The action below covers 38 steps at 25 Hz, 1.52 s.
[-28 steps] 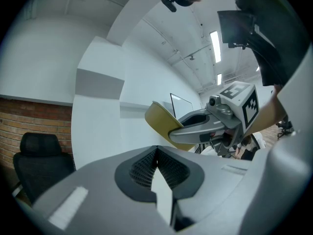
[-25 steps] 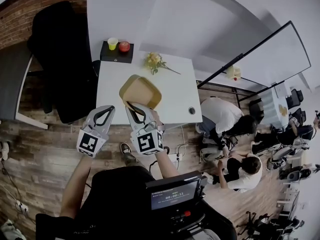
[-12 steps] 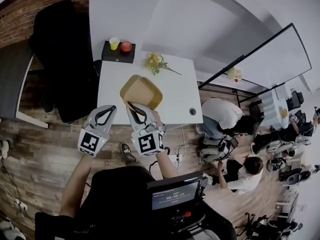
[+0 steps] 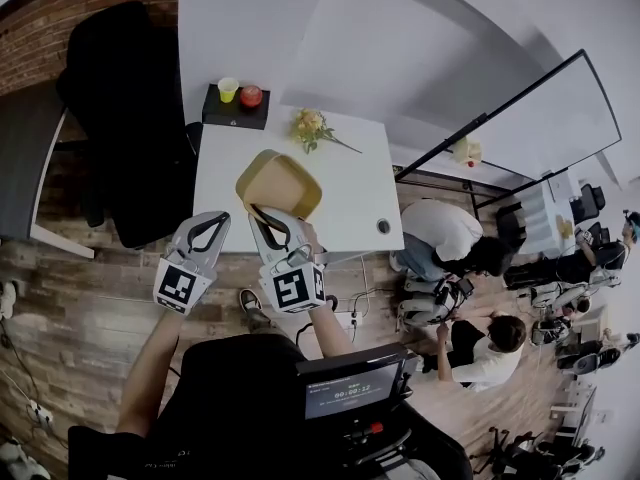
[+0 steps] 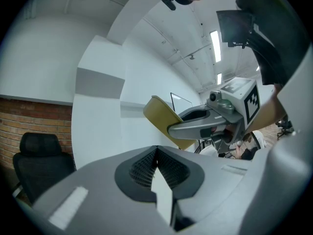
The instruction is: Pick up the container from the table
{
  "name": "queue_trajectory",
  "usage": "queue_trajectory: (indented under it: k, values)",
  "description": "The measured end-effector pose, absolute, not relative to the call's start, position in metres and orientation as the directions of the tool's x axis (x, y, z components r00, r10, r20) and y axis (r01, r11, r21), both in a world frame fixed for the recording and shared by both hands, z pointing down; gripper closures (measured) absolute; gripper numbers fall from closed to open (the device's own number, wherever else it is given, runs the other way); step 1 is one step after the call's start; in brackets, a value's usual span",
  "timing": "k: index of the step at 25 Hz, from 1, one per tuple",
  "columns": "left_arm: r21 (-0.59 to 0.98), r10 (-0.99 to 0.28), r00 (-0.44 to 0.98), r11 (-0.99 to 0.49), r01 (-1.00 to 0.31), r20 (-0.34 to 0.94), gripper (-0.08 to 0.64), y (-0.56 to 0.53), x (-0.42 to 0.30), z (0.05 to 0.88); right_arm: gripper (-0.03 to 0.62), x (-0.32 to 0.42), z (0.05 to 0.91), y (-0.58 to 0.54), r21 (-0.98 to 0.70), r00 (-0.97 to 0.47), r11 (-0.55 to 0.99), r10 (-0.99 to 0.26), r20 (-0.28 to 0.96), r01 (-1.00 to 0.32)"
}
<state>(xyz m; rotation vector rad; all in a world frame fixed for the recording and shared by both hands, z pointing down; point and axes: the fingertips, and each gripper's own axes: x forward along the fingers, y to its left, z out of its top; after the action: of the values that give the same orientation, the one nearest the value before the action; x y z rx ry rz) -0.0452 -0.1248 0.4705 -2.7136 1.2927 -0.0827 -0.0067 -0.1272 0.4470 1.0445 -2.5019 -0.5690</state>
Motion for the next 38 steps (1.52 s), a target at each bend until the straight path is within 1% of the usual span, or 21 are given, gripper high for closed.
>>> queue_trajectory:
  k: [38]
  values:
    - [-0.149, -0.771, 0.636, -0.63, -0.762, 0.011, 0.558, -0.141, -0.035, 0.478, 0.573, 0.004, 0.44, -0.144, 0.483, -0.659, 0.628, -0.741, 0.131, -0.61]
